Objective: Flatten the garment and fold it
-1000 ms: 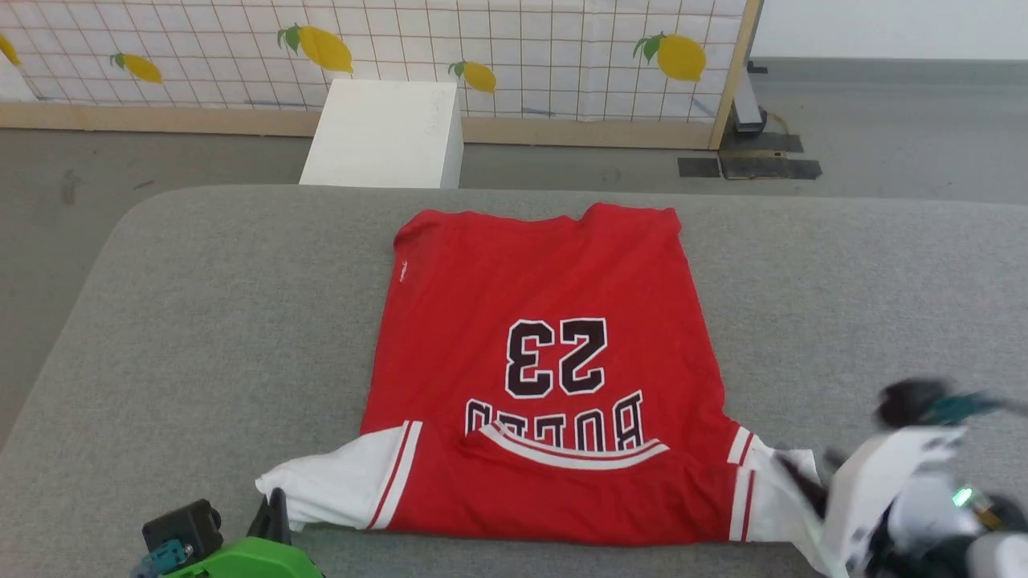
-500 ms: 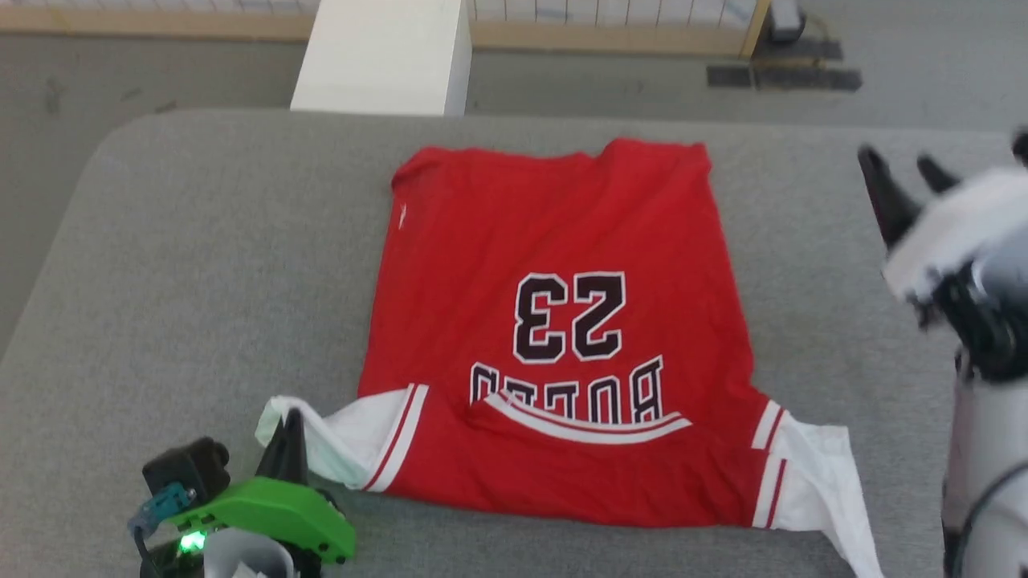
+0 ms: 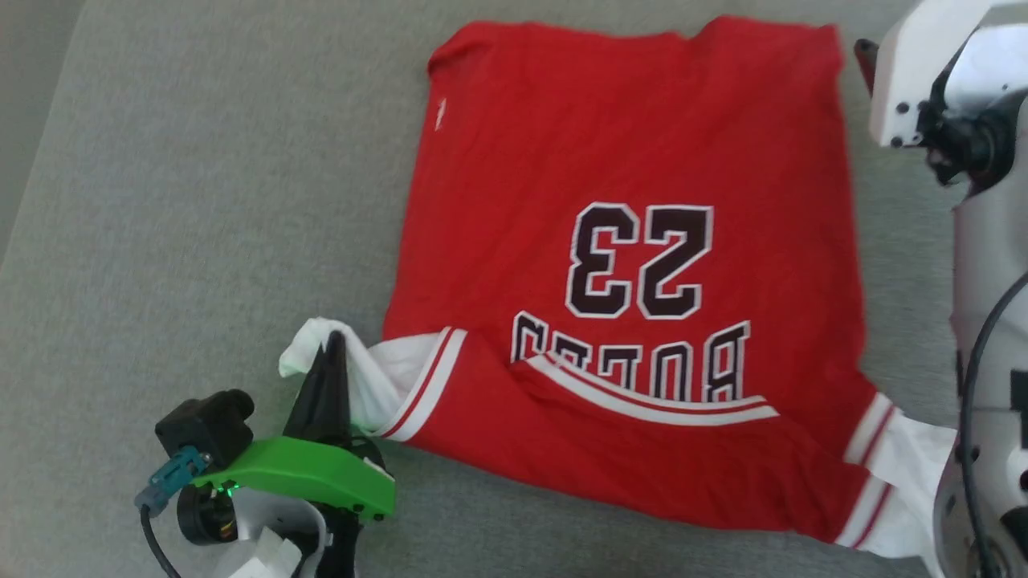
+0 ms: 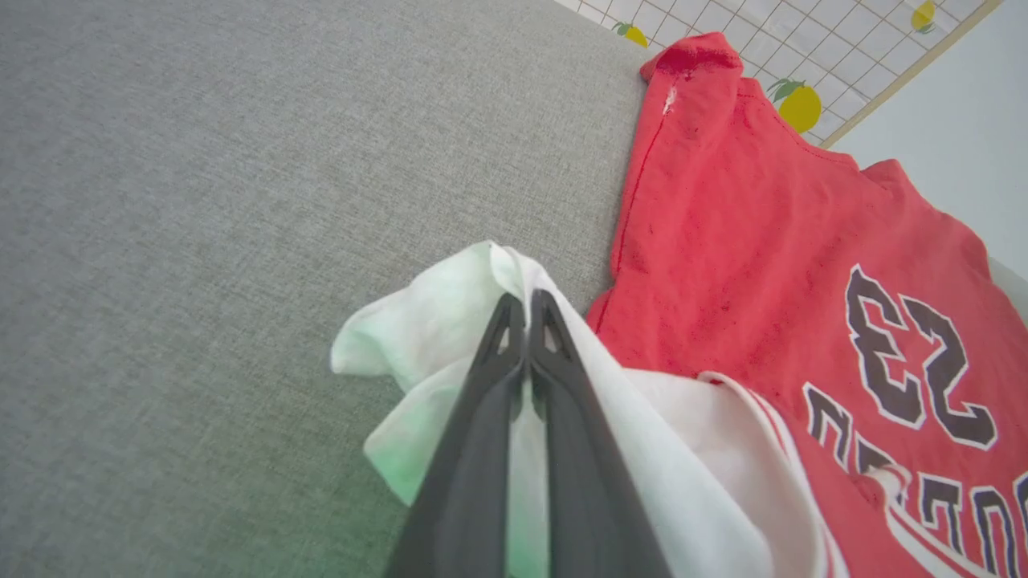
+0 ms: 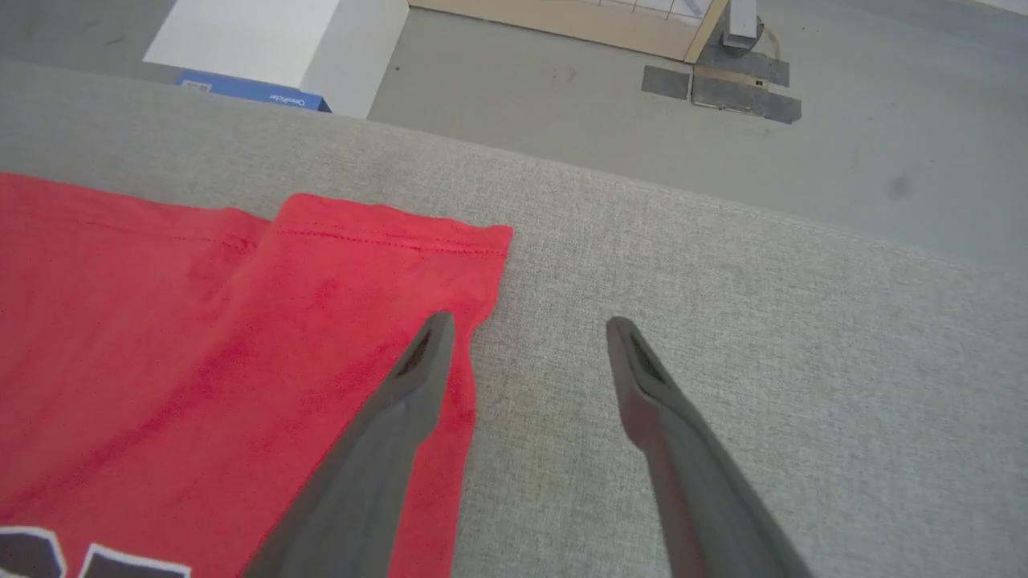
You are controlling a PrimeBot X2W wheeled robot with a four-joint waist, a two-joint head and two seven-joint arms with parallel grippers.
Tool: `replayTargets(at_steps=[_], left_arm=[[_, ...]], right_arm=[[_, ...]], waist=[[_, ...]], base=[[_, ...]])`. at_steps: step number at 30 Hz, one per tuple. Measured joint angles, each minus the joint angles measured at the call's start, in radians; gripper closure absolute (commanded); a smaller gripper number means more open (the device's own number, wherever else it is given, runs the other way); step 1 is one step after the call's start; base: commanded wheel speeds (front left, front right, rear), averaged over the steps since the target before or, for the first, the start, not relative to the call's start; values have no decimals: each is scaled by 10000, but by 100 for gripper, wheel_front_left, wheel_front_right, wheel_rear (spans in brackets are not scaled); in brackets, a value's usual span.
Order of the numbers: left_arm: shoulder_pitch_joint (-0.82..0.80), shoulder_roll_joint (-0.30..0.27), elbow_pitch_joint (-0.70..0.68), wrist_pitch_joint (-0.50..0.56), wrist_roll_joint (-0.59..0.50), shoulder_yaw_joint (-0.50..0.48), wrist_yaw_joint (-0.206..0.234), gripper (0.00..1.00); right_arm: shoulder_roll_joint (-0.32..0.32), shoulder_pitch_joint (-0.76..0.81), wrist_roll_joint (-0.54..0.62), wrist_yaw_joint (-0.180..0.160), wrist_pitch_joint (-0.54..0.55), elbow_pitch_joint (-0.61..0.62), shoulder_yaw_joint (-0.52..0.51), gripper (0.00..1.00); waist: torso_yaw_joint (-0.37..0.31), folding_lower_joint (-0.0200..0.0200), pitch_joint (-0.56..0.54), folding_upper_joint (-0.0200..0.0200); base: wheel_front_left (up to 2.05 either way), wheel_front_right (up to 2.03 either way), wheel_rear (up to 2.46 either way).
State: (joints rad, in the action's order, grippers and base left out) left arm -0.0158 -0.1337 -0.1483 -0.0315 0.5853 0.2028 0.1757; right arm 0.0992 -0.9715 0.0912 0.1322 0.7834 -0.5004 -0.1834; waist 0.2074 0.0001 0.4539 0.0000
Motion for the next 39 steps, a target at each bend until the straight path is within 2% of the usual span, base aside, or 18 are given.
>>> replayTargets(at_steps=[6,11,12,13,14,18,22,27,34,39], left_arm=[[13,119,-407,-23,58,245,-42,100],[38,184,-337,-27,150,374,-79,100],[37,190,-291,-50,150,372,-79,100],[36,192,-244,-54,148,378,-86,100],[33,190,-203,-54,150,376,-92,100],[-23,148,-36,-52,148,364,-163,100],[-81,-2,232,-4,144,322,-163,100],[-70,-288,493,142,82,268,-109,100],[122,-426,500,410,56,265,35,100],[329,-485,435,581,71,282,146,100]], right_arm=[[313,-621,625,-2,537,-663,430,0],[694,-1091,443,-6,1076,-997,1258,0],[748,-1150,343,-6,1179,-1003,1333,63],[796,-1174,151,-6,1266,-984,1404,97],[846,-1189,15,-6,1267,-972,1463,100],[938,-1038,-520,-2,936,-865,1580,100],[1269,-565,-1055,-2,155,-456,1452,100],[1639,491,-2008,0,-763,709,1358,100],[1776,3884,-2798,-2,-832,3455,589,100],[1266,7267,-3041,-2,63,5473,-31,100]], waist=[[580,0,843,0],[977,0,1300,0],[1023,0,1339,0],[1067,0,1365,0],[1070,0,1354,0],[1027,0,1196,0],[891,0,837,0],[571,1,126,0],[-245,-1,-1101,0],[-895,-1,-1913,0]], base=[[0,0,0],[0,0,0],[0,0,0],[0,0,0],[0,0,0],[0,0,0],[0,0,0],[0,0,0],[0,0,0],[0,0,0]])
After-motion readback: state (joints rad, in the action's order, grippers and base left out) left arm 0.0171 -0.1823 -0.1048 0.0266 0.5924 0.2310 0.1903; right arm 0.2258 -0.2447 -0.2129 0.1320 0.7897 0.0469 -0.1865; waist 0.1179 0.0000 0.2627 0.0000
